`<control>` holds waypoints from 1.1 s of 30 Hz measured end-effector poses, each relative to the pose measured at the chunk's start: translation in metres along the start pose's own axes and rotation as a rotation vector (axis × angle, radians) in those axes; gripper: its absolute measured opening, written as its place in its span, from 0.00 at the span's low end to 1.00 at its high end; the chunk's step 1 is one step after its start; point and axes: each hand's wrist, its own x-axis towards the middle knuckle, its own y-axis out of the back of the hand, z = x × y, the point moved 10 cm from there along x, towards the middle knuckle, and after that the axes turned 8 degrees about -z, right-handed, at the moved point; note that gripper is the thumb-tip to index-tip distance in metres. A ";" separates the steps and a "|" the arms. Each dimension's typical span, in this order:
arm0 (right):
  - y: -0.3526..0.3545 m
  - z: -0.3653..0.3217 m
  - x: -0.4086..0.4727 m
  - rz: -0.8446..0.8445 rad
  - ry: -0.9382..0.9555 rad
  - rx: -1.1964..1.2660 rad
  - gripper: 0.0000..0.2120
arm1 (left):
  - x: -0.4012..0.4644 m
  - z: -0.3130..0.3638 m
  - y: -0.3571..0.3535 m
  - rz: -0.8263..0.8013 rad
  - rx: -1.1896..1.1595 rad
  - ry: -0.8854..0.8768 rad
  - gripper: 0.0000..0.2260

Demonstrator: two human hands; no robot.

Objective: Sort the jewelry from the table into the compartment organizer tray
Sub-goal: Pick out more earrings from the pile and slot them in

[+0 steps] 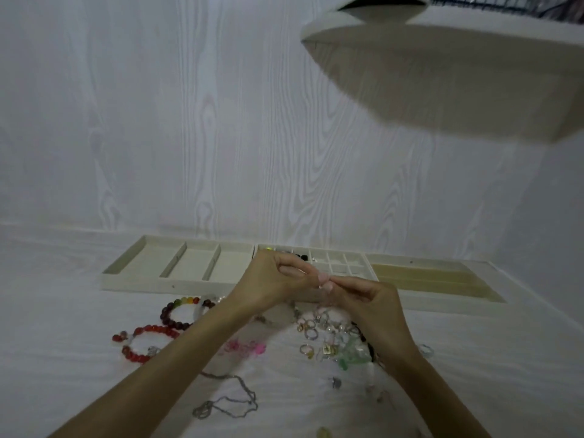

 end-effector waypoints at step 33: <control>0.026 0.082 0.161 -0.200 -0.282 -0.660 0.04 | 0.056 -0.099 0.104 -0.043 0.861 0.539 0.08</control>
